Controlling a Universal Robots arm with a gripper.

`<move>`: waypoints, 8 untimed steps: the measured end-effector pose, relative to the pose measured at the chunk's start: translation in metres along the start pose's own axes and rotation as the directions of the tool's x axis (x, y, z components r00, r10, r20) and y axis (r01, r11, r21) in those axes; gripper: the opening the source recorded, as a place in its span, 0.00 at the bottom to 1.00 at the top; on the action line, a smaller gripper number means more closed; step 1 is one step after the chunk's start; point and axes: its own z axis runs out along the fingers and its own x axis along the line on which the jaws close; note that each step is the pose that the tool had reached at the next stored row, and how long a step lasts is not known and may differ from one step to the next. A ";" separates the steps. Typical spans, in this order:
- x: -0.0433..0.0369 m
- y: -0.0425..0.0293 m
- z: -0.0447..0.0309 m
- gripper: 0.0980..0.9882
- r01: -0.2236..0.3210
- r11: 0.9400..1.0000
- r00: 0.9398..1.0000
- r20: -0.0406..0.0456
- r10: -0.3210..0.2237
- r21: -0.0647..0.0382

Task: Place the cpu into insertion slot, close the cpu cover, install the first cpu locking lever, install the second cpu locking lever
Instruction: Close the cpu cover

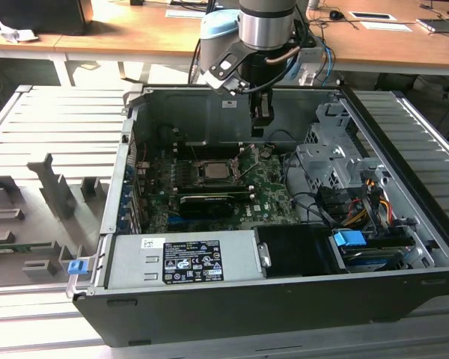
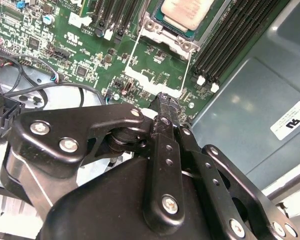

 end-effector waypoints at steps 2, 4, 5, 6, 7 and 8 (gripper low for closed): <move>0.0000 0.0002 -0.0003 0.01 0.000 1.000 1.000 0.000 0.000 0.000; 0.0001 0.0005 -0.0003 0.01 0.000 1.000 1.000 0.000 0.000 0.000; 0.0001 0.0021 -0.0002 0.01 0.000 1.000 1.000 0.000 0.000 0.000; 0.0002 0.0056 0.0006 0.01 0.000 1.000 1.000 0.000 0.000 0.000; 0.0003 0.0107 0.0023 0.01 0.000 1.000 1.000 0.000 0.000 0.000; 0.0003 0.0124 0.0040 0.01 0.000 1.000 1.000 0.000 0.000 0.000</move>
